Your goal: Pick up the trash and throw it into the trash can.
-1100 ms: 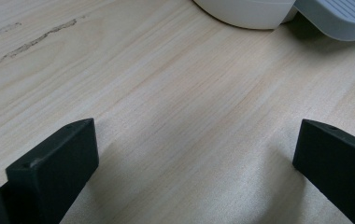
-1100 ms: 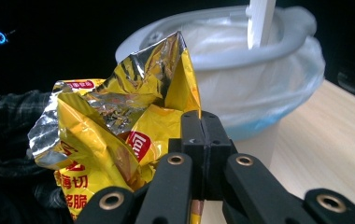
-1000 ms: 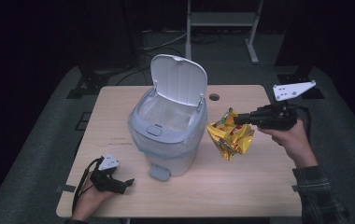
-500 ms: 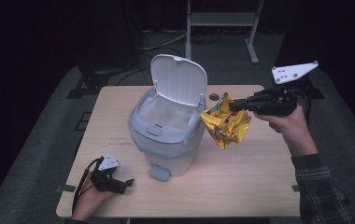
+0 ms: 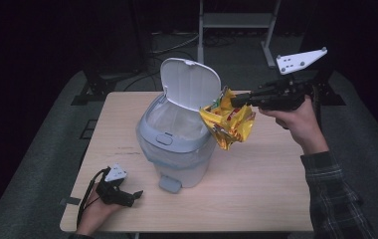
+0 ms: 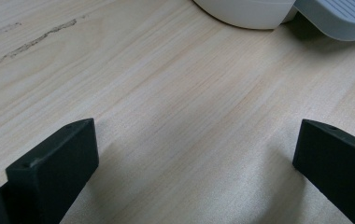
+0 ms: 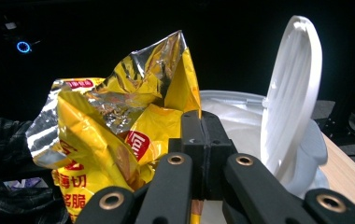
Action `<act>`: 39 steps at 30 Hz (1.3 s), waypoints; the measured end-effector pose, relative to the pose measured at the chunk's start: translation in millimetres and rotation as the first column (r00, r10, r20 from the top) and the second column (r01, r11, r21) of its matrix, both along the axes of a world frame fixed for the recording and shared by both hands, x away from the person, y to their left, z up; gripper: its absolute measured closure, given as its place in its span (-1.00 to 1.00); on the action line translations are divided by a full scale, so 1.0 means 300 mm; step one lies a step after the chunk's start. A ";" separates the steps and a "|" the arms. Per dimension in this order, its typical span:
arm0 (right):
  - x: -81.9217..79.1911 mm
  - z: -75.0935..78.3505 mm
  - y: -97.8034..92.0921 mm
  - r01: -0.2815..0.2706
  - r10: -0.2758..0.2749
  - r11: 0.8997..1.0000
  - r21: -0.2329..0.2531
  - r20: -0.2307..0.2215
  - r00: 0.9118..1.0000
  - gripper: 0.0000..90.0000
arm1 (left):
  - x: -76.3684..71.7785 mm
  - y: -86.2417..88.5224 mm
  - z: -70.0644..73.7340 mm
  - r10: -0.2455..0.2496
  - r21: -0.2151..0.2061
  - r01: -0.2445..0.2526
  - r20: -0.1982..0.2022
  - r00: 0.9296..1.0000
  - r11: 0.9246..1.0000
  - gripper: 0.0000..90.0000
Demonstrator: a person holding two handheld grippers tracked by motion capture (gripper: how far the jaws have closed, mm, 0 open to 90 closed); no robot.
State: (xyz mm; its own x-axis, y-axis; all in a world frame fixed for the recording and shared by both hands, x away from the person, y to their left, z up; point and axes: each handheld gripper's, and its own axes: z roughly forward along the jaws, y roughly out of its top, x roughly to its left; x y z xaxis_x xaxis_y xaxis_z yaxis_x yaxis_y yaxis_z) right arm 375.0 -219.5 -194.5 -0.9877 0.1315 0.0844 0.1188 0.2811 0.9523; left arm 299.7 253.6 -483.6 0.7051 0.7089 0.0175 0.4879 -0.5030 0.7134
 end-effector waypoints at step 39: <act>0.105 0.043 0.272 0.041 -0.039 0.998 -0.044 0.042 0.998 0.99 | 0.000 0.000 0.000 0.001 -0.001 -0.001 0.001 1.000 1.000 -1.00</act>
